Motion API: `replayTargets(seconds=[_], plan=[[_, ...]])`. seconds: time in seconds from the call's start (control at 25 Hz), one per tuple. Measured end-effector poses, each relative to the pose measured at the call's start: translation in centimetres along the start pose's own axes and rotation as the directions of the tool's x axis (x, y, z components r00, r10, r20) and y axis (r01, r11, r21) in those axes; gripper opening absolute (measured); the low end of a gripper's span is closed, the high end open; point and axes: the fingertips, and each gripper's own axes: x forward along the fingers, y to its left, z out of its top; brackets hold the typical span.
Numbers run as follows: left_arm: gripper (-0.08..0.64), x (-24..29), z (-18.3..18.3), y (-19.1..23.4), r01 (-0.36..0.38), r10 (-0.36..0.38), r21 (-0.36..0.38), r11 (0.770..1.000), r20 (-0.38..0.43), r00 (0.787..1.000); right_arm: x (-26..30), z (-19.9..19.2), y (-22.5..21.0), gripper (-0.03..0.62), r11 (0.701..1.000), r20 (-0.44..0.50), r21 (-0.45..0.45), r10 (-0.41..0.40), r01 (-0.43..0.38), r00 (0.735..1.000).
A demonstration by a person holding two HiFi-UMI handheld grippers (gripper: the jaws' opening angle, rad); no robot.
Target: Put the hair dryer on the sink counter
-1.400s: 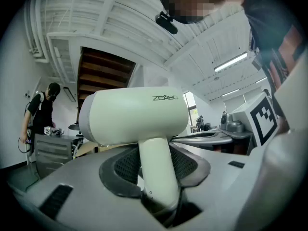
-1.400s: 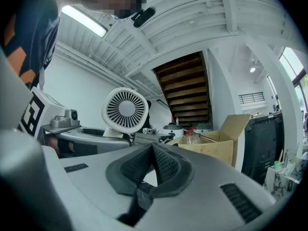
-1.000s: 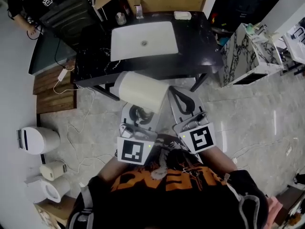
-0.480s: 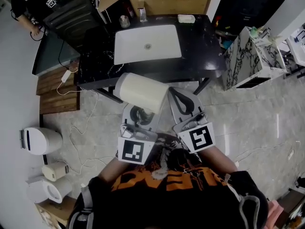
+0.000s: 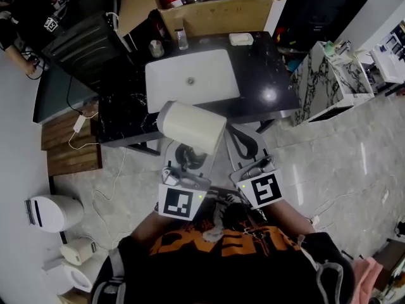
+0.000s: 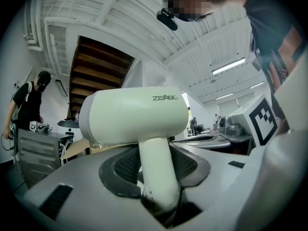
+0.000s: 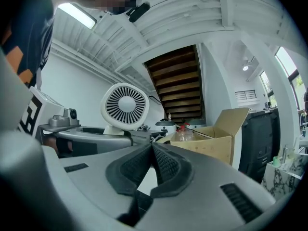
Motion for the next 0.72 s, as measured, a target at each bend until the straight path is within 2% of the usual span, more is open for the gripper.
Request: replayTargets(seconds=[0.2, 0.48, 0.72], plan=[[0.183, 1.1, -0.9, 7.4, 0.000, 0.000, -0.023, 1.000, -0.013, 1.000, 7.5, -1.1, 1.5, 0.014, 1.000, -0.033, 0.002, 0.001, -0.001, 0.999], [0.183, 1.4, -1.4, 20.0, -0.049, 0.049, -0.048, 0.998, -0.014, 0.999, 18.6, -1.9, 5.2, 0.014, 0.999, -0.073, 0.001, 0.040, -0.040, 0.996], [0.183, -0.3, -3.3, 29.9, -0.105, 0.101, -0.066, 0.992, -0.065, 0.993, 27.2, -3.1, 9.4, 0.014, 0.996, -0.103, 0.015, 0.094, -0.093, 0.990]])
